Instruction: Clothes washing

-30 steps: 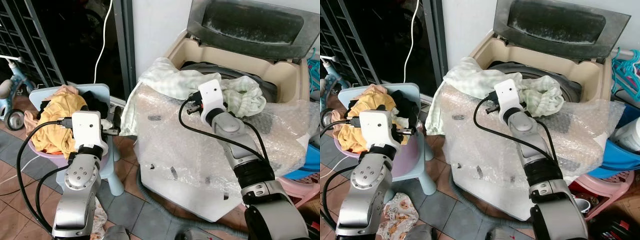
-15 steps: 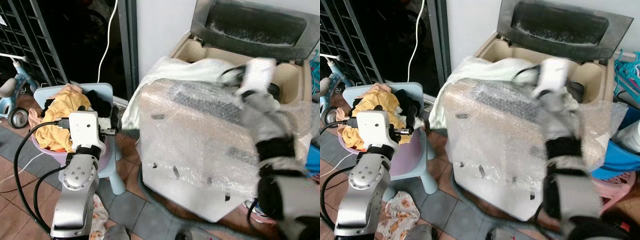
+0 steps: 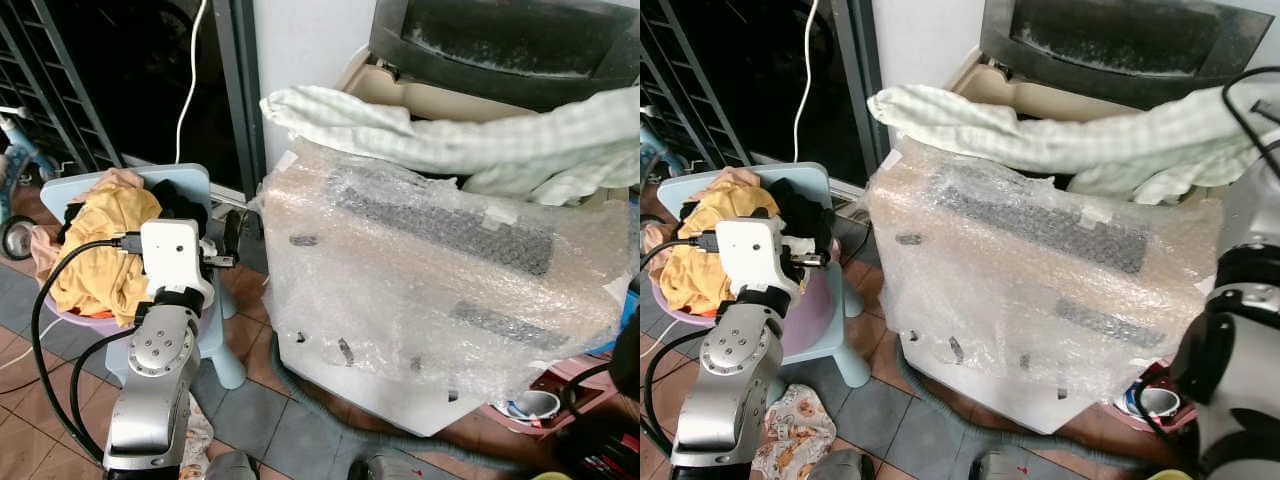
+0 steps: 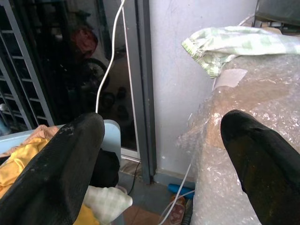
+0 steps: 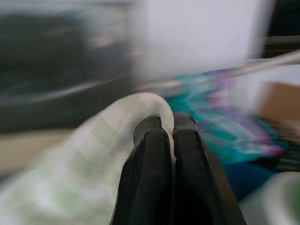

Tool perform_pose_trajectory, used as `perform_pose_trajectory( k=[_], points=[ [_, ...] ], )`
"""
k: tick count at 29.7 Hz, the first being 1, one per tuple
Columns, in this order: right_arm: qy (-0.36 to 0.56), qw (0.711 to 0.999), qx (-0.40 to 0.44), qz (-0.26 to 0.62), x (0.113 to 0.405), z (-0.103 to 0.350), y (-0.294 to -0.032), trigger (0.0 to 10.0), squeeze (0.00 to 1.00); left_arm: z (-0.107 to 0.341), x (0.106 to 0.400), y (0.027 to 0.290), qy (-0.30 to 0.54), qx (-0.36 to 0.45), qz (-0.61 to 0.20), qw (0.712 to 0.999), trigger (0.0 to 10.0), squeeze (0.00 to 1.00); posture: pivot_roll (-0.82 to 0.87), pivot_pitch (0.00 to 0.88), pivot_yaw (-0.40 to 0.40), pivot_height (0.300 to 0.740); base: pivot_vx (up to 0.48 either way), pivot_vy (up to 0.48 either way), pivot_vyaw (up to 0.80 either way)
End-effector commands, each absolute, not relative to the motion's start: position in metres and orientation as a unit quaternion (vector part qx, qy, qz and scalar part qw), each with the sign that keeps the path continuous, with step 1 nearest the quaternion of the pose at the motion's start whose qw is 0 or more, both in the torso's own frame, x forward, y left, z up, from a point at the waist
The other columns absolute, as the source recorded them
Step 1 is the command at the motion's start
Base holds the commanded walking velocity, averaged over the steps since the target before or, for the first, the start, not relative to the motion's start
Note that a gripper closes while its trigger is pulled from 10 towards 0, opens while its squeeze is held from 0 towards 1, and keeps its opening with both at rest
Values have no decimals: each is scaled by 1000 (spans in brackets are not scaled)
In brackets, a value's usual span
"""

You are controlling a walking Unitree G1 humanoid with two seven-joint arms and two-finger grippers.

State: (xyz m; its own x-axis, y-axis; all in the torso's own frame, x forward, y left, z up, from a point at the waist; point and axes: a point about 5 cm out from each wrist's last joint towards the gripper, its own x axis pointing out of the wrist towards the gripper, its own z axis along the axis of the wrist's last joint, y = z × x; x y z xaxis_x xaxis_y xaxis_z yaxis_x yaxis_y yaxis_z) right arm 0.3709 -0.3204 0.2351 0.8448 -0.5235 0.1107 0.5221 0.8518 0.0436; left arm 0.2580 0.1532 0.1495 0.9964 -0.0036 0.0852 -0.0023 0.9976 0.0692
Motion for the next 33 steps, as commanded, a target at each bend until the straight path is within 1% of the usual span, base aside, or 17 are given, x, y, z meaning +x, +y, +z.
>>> perform_pose_trajectory(
  k=[1, 2, 3, 4, 8, 11, 12, 16, 19, 26, 28, 30, 33],
  points=[
    [-81, 985, -30, -146, 384, 238, -279, 8000, 24, 148, 260, 154, -37, 37, -1, 999, 10000, 0, 20, 0, -1, 740, 0, 0, 0],
    [-84, 989, -49, -115, 385, 235, -266, 10000, 1000, 148, 260, 154, -37, 38, -1, 999, 10000, 0, 21, 0, -4, 740, 0, 0, 0],
    [-85, 990, -61, -95, 386, 234, -258, 10000, 1000, 148, 260, 154, -37, 38, -1, 999, 10000, 0, 22, 0, -5, 740, 0, 0, 0],
    [-81, 990, -92, -63, 387, 228, -244, 10000, 1000, 148, 259, 154, -37, 38, -1, 999, 10000, 0, 23, 0, -10, 740, 0, 0, 0],
    [-84, 989, -115, -41, 386, 223, -231, 10000, 1000, 147, 259, 153, -36, 37, 0, 999, 10000, 0, 27, 0, -15, 740, 0, 0, 0],
    [-91, 989, -119, -17, 384, 220, -219, 10000, 1000, 147, 258, 153, -35, 36, 1, 999, 10000, 0, 29, 0, -20, 740, 0, 0, 0],
    [-100, 988, -114, 8, 384, 221, -209, 10000, 1000, 146, 257, 152, -34, 35, 1, 999, 10000, 0, 29, 0, -20, 740, 0, 0, 0],
    [-124, 982, -111, 91, 380, 226, -181, 10000, 1000, 146, 258, 153, -34, 36, 1, 999, 10000, 0, 26, 0, -20, 740, 0, 0, 0],
    [-126, 980, -112, 105, 378, 225, -172, 10000, 1000, 146, 259, 152, -35, 36, 0, 999, 10000, 0, 26, 0, -20, 740, 0, 0, 0],
    [-102, 980, -87, 147, 368, 204, -140, 10000, 1000, 145, 259, 151, -35, 33, -1, 999, 10000, 0, 26, 0, -22, 740, 0, 0, 0],
    [-84, 977, -87, 178, 365, 195, -123, 10000, 1000, 143, 259, 151, -33, 33, 0, 999, 10000, 0, 20, 0, -16, 740, 0, 0, 0],
    [-52, 970, -98, 216, 363, 180, -98, 10000, 1000, 142, 259, 149, -31, 33, -5, 999, 10000, 0, 16, 0, -13, 740, 0, 0, 0],
    [-42, 971, -100, 212, 364, 174, -86, 10000, 1000, 143, 260, 146, -33, 32, -9, 999, 10000, 0, 24, 0, -16, 740, 0, 0, 0]
  ],
)
